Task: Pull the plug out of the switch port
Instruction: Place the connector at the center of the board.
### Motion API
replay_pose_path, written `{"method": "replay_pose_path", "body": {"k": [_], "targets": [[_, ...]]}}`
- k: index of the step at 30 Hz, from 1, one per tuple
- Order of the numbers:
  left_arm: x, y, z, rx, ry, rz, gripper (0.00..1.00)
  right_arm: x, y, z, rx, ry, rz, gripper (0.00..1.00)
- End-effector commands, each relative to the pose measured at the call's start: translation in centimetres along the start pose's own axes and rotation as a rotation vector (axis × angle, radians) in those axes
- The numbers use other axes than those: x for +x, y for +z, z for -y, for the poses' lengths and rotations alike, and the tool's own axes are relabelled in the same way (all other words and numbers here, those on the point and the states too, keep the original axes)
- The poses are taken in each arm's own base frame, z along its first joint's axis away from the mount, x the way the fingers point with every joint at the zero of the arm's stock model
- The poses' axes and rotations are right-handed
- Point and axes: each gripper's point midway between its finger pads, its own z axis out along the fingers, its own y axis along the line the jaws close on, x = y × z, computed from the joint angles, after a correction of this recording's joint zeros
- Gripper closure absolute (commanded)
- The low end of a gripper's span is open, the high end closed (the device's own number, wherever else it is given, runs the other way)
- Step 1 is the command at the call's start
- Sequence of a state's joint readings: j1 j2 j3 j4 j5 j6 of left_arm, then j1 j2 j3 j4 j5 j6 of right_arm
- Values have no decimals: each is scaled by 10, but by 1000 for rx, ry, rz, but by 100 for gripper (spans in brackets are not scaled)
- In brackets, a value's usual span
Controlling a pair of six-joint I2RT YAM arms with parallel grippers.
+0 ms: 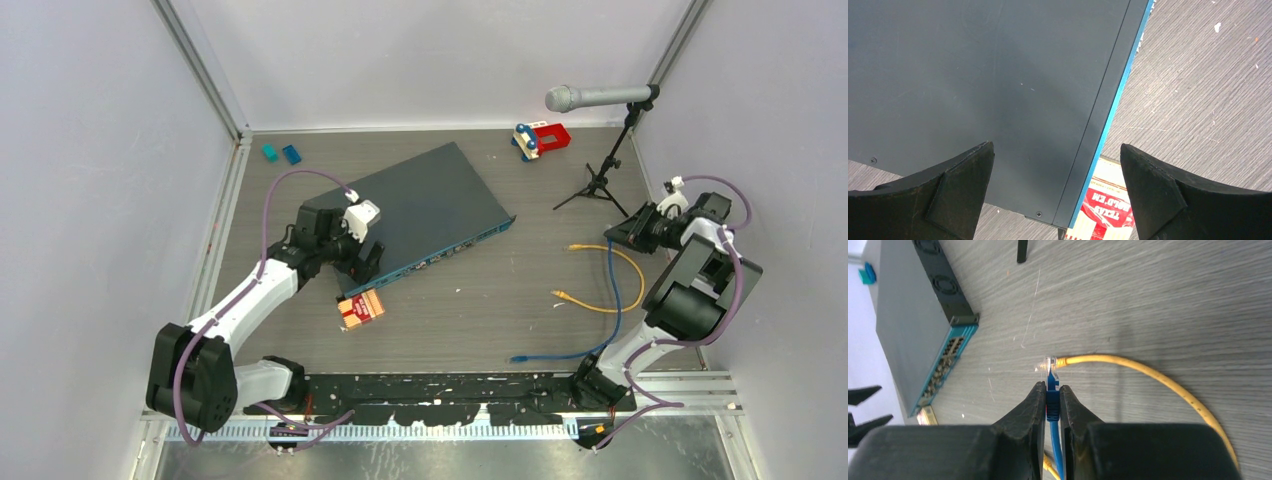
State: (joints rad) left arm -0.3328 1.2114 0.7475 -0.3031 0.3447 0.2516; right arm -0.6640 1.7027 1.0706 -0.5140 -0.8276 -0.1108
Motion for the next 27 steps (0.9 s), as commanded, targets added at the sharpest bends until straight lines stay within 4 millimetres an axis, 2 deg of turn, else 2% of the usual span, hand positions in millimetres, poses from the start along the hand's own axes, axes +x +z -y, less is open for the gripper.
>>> {"method": "replay_pose_path", "body": {"k": [1, 8, 11, 16, 17, 18, 23, 27], "targets": [[-21, 1, -1, 11, 46, 66, 0, -28, 4, 9, 52, 60, 114, 98], [-20, 1, -2, 10, 59, 65, 0, -30, 6, 19, 108, 107, 154, 99], [-20, 1, -1, 12, 61, 67, 0, -25, 5, 21, 124, 100, 157, 95], [-20, 1, -1, 16, 63, 67, 0, -22, 3, 24, 146, 88, 145, 78], [-20, 1, -1, 16, 63, 66, 0, -23, 2, 23, 148, 81, 145, 74], [-20, 0, -1, 13, 63, 67, 0, -23, 0, 22, 150, 76, 145, 67], [-19, -4, -4, -14, 62, 64, 0, -31, -10, 15, 164, 33, 141, 49], [-19, -7, -9, -49, 63, 67, 0, -30, -17, 10, 192, -7, 110, 41]]}}
